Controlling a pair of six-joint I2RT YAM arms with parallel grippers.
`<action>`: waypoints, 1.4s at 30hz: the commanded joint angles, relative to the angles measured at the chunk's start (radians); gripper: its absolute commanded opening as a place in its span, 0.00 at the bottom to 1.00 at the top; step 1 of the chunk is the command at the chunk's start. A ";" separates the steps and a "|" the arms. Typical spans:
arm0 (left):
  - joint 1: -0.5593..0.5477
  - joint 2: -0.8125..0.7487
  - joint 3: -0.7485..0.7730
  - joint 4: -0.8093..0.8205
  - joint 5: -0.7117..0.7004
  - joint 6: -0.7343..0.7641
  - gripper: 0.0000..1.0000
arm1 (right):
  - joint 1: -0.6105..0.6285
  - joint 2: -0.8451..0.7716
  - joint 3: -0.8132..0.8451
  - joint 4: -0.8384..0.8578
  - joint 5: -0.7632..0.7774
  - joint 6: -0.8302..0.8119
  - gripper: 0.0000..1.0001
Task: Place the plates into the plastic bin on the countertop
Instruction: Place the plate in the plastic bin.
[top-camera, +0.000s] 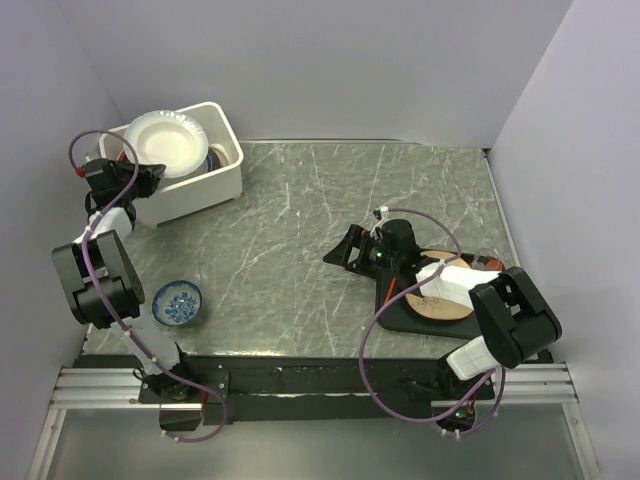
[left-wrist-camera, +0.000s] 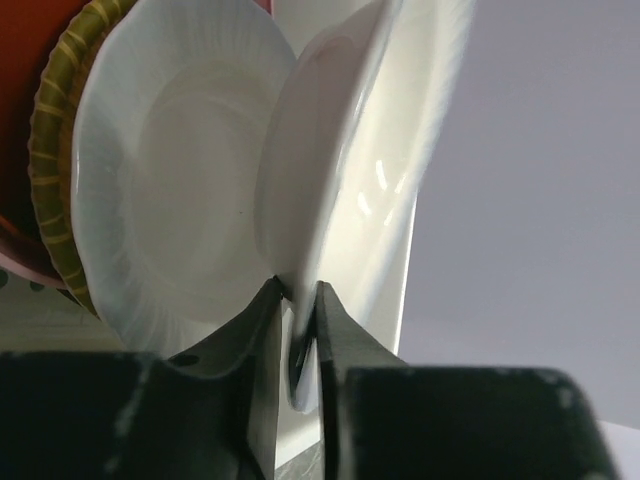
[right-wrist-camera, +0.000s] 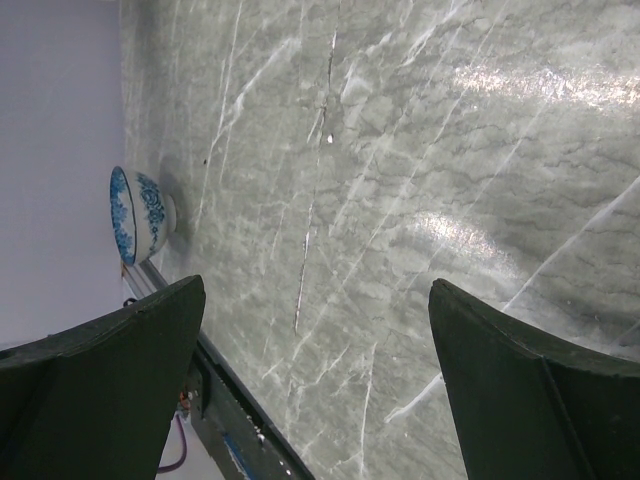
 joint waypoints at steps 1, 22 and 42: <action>0.005 -0.049 0.034 0.084 0.035 0.018 0.26 | 0.008 -0.014 0.015 0.042 0.002 -0.003 1.00; 0.003 -0.211 -0.025 -0.100 -0.137 0.040 0.77 | 0.008 -0.041 0.013 0.030 0.009 -0.006 1.00; -0.003 -0.397 -0.085 -0.150 -0.174 0.110 0.99 | 0.011 -0.066 0.022 0.011 0.017 -0.020 1.00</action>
